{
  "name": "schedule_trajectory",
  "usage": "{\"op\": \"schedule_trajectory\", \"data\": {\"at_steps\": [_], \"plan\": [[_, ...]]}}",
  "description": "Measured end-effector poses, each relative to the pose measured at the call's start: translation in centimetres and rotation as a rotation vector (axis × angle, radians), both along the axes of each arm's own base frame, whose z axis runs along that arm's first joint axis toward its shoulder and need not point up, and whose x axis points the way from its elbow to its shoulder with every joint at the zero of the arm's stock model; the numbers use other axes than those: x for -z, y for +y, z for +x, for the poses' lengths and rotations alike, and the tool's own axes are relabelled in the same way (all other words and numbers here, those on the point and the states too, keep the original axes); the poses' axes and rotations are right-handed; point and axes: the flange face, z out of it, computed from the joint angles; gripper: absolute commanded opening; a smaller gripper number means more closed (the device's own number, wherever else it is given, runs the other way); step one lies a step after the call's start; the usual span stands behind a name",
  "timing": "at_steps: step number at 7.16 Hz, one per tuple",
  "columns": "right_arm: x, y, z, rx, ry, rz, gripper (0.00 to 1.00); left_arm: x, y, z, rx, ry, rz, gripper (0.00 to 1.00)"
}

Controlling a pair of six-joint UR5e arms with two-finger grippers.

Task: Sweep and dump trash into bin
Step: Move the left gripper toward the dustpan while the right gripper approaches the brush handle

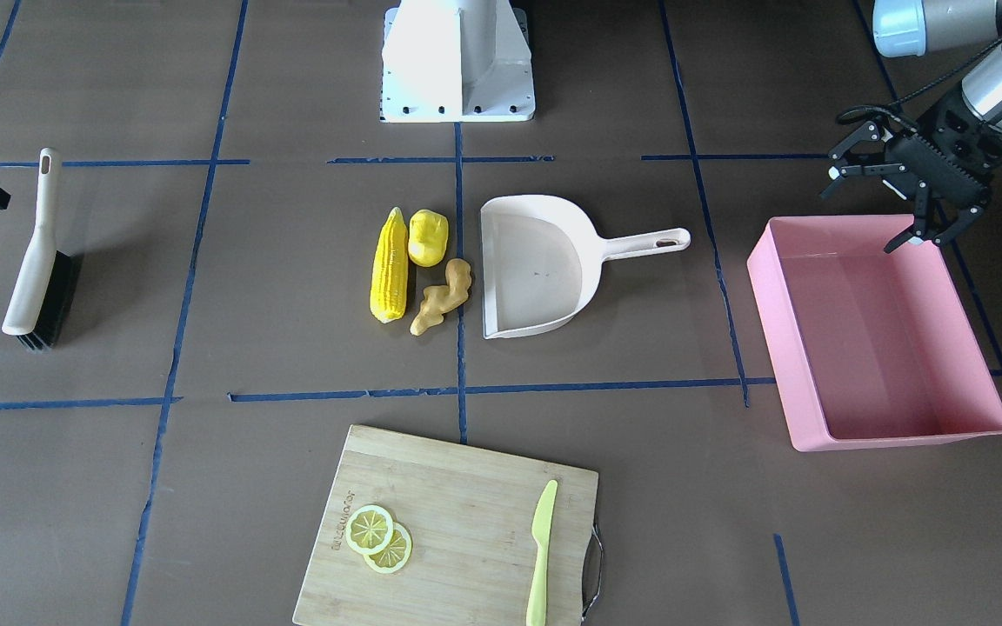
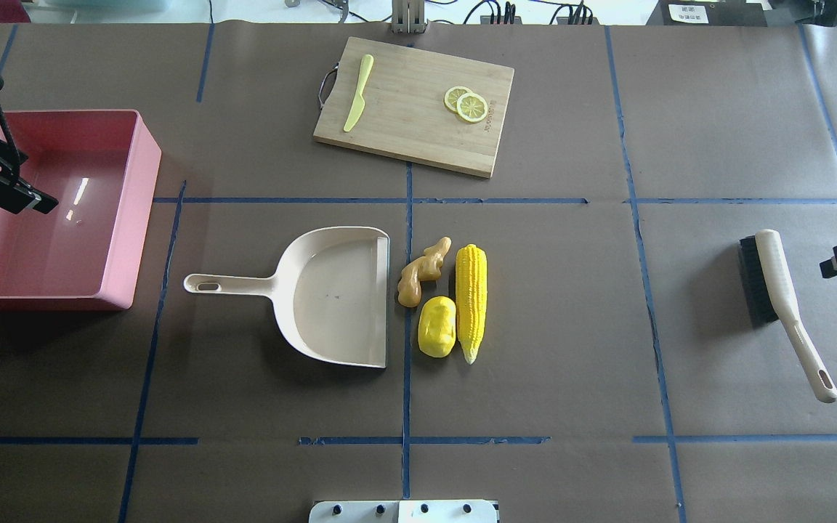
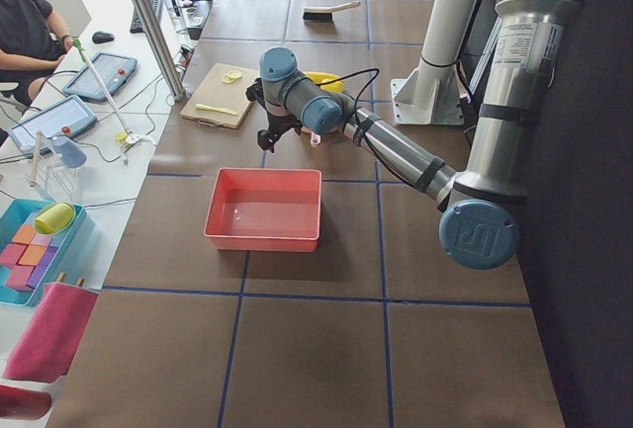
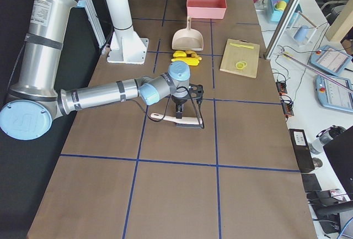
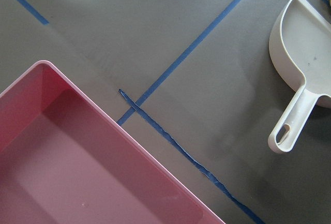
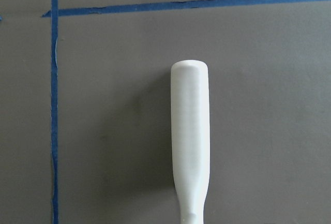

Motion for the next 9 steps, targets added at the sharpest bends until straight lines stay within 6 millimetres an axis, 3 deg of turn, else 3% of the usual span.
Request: {"op": "schedule_trajectory", "data": {"at_steps": [2,4,7,8,9], "plan": [[-1.5,1.1,-3.3,0.046,0.045,-0.002,1.00,-0.2,-0.2,0.2,-0.003,-0.003,-0.002,1.00],[-3.4,1.6,-5.0,0.086,0.066,-0.034,1.00,-0.3,-0.2,0.3,-0.004,-0.004,-0.003,1.00],[-4.9,2.5,-6.8,0.135,0.080,-0.068,1.00,-0.4,-0.2,0.4,-0.009,-0.006,-0.001,1.00],[-5.4,2.7,-7.1,0.146,0.087,-0.078,0.94,-0.5,-0.2,0.4,-0.010,-0.006,0.000,1.00],[-5.9,2.9,-7.4,0.153,0.091,-0.088,0.74,-0.5,-0.3,0.4,-0.011,-0.006,0.000,1.00]]}}
